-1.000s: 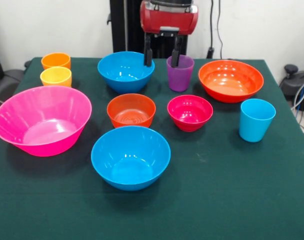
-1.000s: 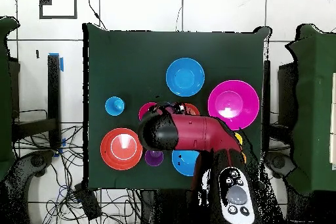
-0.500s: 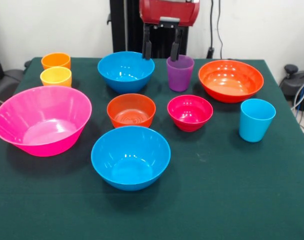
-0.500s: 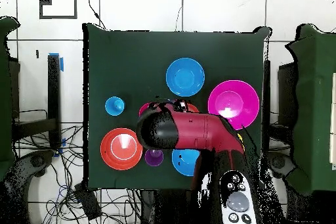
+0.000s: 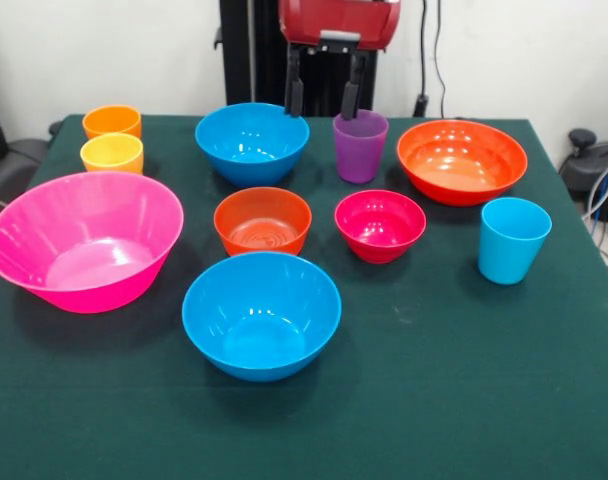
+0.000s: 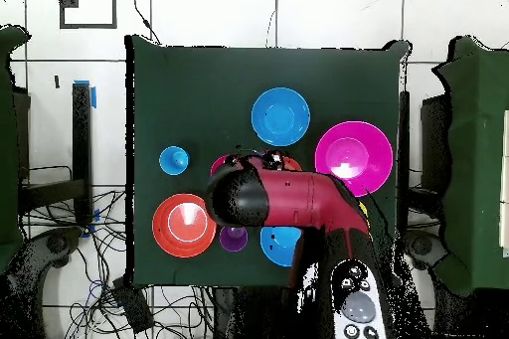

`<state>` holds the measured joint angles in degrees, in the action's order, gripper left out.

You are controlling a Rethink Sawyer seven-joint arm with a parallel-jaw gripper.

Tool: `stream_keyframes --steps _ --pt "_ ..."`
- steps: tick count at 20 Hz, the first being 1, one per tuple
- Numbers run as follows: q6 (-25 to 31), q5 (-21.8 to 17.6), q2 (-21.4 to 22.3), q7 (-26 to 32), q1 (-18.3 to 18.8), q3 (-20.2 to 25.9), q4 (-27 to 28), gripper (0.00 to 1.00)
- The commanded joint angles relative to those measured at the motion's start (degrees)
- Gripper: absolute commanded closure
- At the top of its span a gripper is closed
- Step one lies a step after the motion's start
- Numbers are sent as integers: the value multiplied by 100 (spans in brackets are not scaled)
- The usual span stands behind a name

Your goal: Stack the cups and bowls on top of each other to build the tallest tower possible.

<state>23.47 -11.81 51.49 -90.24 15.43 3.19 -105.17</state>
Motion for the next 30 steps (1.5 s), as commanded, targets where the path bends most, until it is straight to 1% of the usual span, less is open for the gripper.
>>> stream_keyframes --steps 1,3,5,7,11,13,16,19,24,30 --pt "535 -314 -757 -797 -432 -234 -368 0" --pt "175 -319 -841 -867 -454 -305 -502 0" --pt "-62 -308 -843 -952 -515 -427 -640 0" --pt "-126 -312 -804 -1038 -618 -587 -767 0" --pt "-76 -312 -746 -1121 -863 -897 -929 0" --pt "-238 -302 -713 -1088 -888 -944 -1067 0" --pt "-689 -327 -670 -1021 -807 -941 -1310 0" --pt "-875 -344 -700 -991 -765 -1064 -1466 0" --pt "-1560 -389 -947 -1025 -649 -1211 -1684 0" --pt "-2296 -333 -1333 -1051 -542 -1258 -1877 0"
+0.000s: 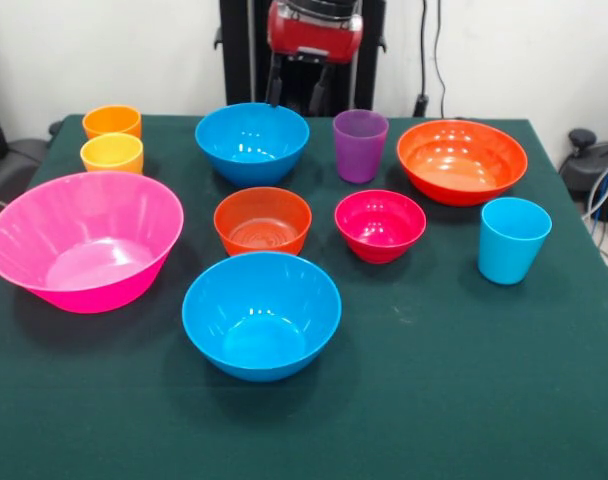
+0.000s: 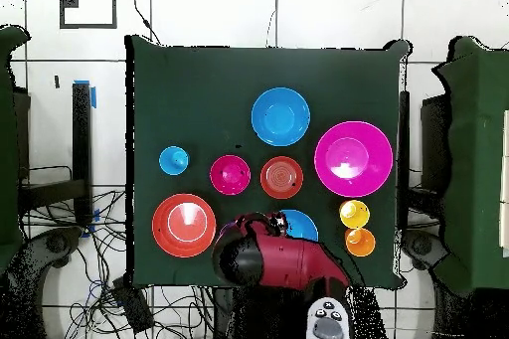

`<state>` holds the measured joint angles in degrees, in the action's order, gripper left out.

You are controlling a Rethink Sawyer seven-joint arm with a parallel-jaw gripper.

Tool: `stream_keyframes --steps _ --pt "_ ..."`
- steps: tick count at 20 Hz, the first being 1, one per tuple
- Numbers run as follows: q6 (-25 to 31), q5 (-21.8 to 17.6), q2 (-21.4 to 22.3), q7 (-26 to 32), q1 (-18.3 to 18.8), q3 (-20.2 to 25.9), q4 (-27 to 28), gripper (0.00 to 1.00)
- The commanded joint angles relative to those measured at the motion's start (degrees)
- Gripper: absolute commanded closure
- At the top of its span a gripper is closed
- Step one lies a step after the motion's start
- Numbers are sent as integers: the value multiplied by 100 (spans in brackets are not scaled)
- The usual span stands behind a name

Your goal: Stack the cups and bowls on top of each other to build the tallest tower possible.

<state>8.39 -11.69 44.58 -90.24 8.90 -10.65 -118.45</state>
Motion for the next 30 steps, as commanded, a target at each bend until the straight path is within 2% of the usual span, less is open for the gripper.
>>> stream_keyframes --steps 1,6,10,15,22,24,30 --pt "-869 -329 -667 -1054 109 119 -570 0" --pt "-976 -237 -639 -992 73 202 -726 0" --pt "-755 -117 -295 -1016 -79 201 -1016 0" --pt "-667 110 94 -1300 -414 -117 -1546 0" --pt "-48 271 562 -1277 -923 -583 -1721 0" --pt "-120 284 473 -1321 -926 -543 -1707 0" --pt "-1036 257 -250 -1646 -820 -377 -1672 0"
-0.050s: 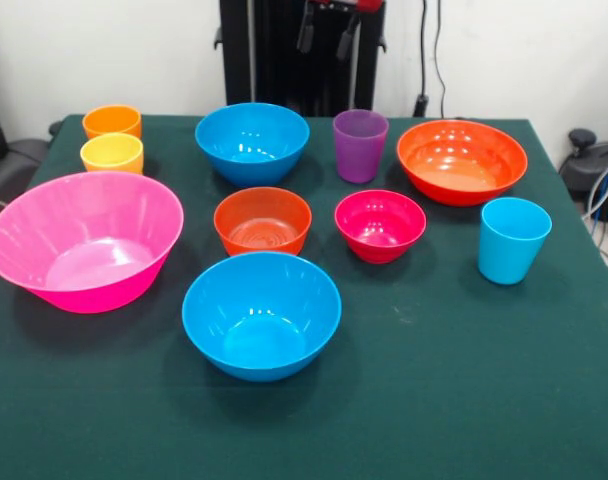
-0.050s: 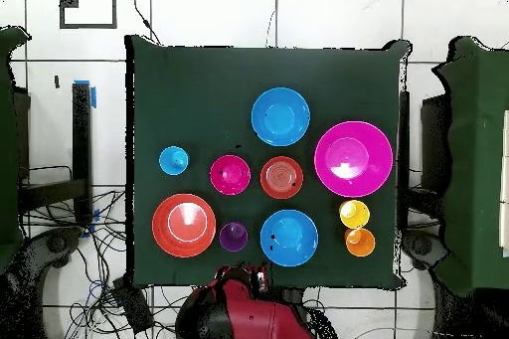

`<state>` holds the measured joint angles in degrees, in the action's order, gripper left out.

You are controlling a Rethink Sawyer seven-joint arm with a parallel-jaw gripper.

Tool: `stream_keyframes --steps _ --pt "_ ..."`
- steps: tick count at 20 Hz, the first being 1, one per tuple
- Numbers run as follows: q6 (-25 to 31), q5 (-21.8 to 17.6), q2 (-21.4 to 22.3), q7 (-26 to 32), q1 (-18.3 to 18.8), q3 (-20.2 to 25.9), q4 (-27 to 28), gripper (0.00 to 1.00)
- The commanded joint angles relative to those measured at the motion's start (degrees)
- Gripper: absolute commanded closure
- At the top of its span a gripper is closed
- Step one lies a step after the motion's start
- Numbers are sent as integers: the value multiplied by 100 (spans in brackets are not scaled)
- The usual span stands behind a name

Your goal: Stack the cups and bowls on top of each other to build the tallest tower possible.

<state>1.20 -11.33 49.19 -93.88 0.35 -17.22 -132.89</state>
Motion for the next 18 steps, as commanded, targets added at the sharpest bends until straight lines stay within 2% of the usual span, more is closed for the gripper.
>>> stream_keyframes --steps 1,6,14,18 --pt "-499 197 -859 -1349 74 311 -222 0" --pt "-1079 69 -1471 -1604 280 592 -118 0" --pt "-1542 -216 -1788 -1861 541 989 -131 0" --pt "-1686 -95 -1883 -2124 413 1072 -242 0"
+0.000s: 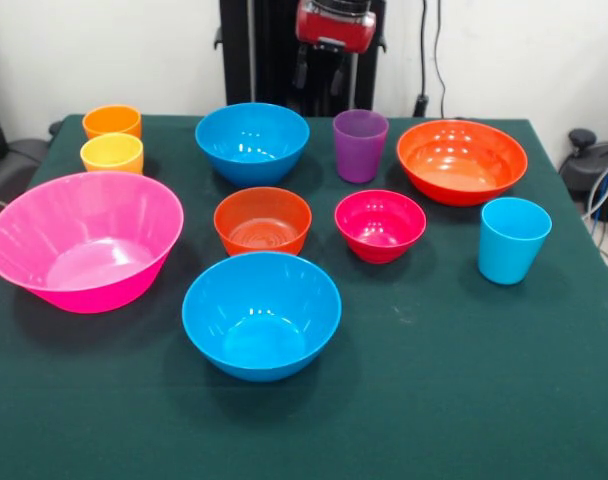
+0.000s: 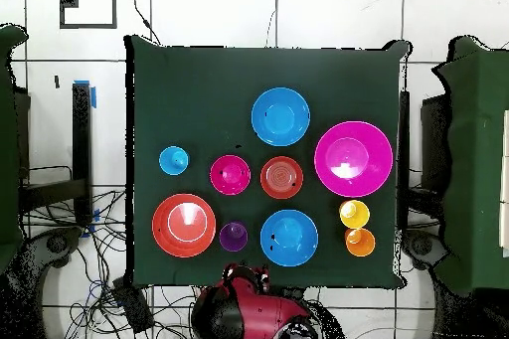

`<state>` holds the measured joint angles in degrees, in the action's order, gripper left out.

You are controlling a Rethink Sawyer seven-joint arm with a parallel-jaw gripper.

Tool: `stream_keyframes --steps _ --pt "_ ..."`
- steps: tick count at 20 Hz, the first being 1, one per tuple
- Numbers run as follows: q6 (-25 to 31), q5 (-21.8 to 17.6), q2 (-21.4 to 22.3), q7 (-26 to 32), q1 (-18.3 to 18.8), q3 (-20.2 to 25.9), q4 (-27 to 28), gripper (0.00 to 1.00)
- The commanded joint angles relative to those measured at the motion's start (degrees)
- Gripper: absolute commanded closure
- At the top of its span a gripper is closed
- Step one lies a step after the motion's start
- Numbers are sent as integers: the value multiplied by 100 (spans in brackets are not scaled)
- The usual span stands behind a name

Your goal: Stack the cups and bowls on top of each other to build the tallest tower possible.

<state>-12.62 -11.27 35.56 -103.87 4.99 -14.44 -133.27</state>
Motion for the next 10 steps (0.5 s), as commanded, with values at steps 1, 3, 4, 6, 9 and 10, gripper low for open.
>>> stream_keyframes --steps 1,3,4,6,9,10 --pt "-295 -67 -479 -1169 -98 789 -242 0" --pt "-190 -4 -337 -1237 -174 757 -339 0" --pt "-152 23 -284 -1269 -219 738 -392 0" --pt "-63 80 -200 -1341 -294 722 -493 0" --pt "91 135 -89 -1402 -351 710 -581 0" --pt "98 158 -79 -1427 -388 693 -592 0"
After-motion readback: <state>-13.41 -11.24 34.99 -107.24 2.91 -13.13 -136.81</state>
